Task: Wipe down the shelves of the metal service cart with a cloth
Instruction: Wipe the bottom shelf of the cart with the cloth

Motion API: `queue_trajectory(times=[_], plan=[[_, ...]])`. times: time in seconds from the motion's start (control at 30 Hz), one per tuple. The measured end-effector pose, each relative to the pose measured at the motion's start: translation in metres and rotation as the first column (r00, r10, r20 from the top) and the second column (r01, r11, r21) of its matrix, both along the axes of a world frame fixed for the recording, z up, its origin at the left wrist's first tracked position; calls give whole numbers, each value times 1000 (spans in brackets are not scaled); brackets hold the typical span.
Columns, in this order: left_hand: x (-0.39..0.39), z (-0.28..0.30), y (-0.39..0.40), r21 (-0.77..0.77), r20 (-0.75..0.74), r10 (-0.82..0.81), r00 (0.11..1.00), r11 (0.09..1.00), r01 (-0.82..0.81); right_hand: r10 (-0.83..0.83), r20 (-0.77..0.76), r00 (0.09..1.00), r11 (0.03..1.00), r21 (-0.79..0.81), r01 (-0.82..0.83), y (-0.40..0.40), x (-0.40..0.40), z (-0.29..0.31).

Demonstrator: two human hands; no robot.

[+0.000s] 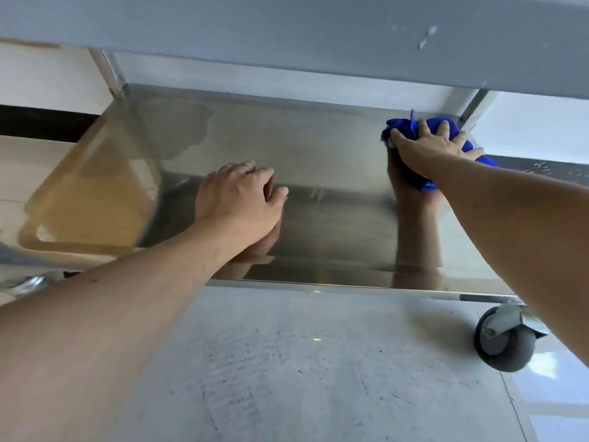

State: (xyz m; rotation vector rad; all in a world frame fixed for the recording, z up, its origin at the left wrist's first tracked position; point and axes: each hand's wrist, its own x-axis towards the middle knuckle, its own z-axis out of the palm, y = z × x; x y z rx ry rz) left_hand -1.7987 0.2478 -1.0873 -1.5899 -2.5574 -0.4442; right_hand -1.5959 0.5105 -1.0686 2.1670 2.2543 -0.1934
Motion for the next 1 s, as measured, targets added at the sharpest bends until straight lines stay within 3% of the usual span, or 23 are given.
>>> queue_trajectory(times=[0.23,0.47,0.63,0.8,1.0], plan=[[-49,11,-48,38,0,132,991,991,-132,211,-37,977,977,13,-211,-42,-93,-2],[-95,24,-117,-32,-18,276,961,960,-276,518,-68,853,855,49,-516,-140,-216,-6],[-91,21,-183,47,-191,131,973,991,-124,632,-113,767,774,41,-632,-222,-276,-7],[-77,3,-226,159,-10,59,998,986,-57,730,-140,670,682,81,-727,-293,-299,-4],[-78,7,-230,214,60,309,949,925,-315,854,-91,512,520,152,-840,-335,-288,-6]])
